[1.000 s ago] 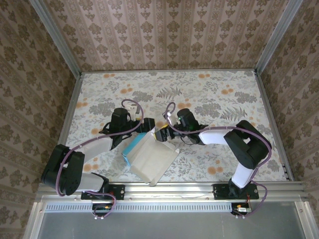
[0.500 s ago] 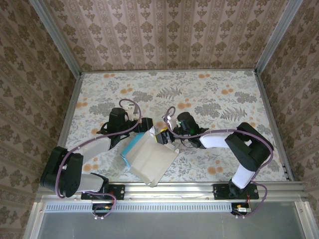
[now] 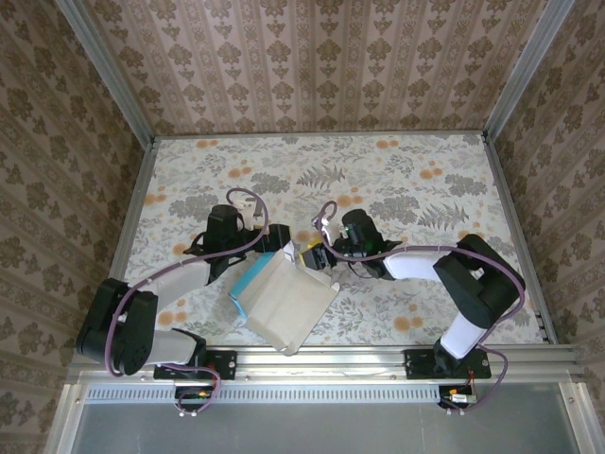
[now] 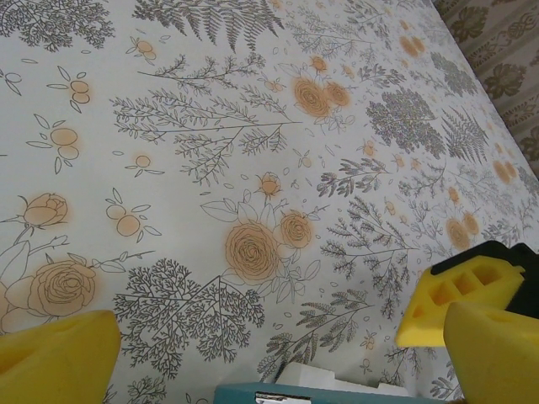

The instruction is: Fold the paper box

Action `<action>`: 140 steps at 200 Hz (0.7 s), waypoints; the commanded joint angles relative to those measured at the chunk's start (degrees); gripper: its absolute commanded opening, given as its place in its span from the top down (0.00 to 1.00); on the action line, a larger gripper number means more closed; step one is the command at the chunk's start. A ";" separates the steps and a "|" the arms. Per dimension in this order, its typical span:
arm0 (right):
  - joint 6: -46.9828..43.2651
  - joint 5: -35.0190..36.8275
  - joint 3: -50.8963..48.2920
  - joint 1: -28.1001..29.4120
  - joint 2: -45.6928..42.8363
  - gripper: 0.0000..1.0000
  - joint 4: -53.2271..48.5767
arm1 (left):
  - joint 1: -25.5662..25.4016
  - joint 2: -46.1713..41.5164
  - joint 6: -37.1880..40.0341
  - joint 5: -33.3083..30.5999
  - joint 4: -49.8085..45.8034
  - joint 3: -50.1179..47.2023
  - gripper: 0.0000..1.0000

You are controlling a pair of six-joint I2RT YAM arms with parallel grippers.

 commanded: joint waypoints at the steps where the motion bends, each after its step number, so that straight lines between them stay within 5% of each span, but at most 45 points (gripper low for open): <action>1: -1.57 -1.17 2.74 -0.03 2.24 0.50 -0.45 | 0.32 -0.36 1.83 0.15 -3.66 -0.84 0.02; 140: -3.29 1.52 8.78 4.04 9.11 0.61 2.21 | 0.27 1.27 2.03 1.01 -3.68 -0.74 0.03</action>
